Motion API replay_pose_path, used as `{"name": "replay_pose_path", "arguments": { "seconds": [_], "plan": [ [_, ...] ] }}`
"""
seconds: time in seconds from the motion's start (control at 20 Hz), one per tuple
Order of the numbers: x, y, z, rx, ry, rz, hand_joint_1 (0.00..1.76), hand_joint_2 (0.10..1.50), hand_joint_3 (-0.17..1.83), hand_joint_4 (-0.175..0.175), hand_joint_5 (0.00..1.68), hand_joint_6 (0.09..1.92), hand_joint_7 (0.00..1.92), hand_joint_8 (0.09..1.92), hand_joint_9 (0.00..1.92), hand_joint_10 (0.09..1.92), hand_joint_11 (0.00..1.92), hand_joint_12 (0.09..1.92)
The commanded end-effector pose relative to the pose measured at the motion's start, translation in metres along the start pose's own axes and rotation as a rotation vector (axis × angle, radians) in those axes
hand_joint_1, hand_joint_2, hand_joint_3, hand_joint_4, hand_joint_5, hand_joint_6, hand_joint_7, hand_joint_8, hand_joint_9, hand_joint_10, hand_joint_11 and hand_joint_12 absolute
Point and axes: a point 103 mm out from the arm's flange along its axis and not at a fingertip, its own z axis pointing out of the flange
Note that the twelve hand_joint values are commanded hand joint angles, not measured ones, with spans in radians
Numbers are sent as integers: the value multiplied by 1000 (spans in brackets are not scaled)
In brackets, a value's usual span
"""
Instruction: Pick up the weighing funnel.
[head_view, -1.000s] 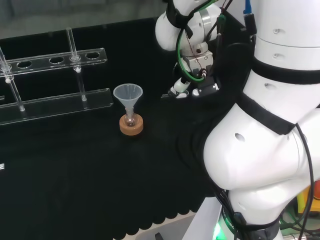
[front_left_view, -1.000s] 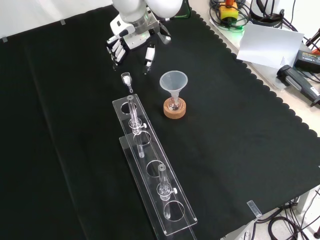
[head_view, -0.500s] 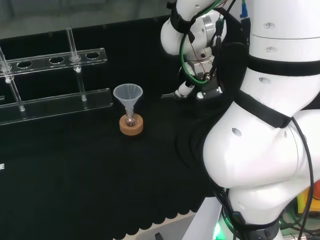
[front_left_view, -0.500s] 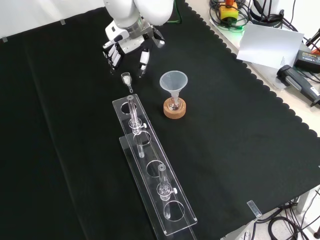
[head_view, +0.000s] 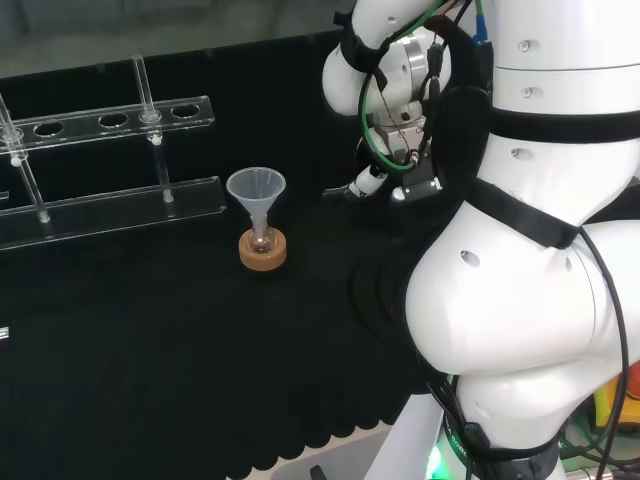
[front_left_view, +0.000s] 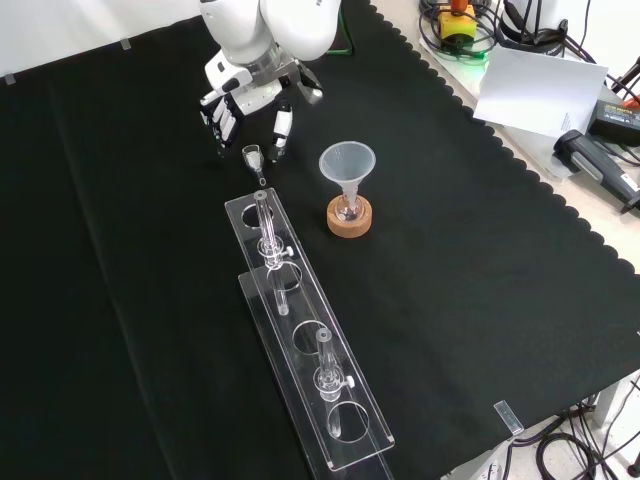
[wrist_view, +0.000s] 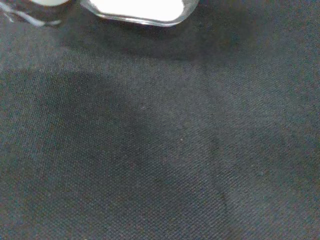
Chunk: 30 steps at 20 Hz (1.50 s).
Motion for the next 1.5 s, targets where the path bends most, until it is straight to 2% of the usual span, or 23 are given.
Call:
{"name": "replay_pose_path", "arguments": {
  "seconds": [0.05,0.35,0.5,0.85,1.35,1.5],
  "plan": [
    [6,6,6,-14,3,-6,722,759,132,82,756,87,873,342,622,509,0,1269],
    [7,9,11,-19,8,-1,742,755,168,106,856,123,1010,364,676,475,0,1279],
    [7,10,14,-21,8,2,759,732,235,122,939,211,1065,363,728,424,0,1301],
    [5,11,18,-31,4,-10,781,668,395,143,996,377,1124,375,791,364,0,1330],
    [9,13,23,-35,-18,-20,812,665,451,151,1029,422,1158,393,824,356,0,1360],
    [10,12,24,-42,-27,-22,835,657,482,165,1059,431,1180,404,856,349,0,1389]
  ]
}}
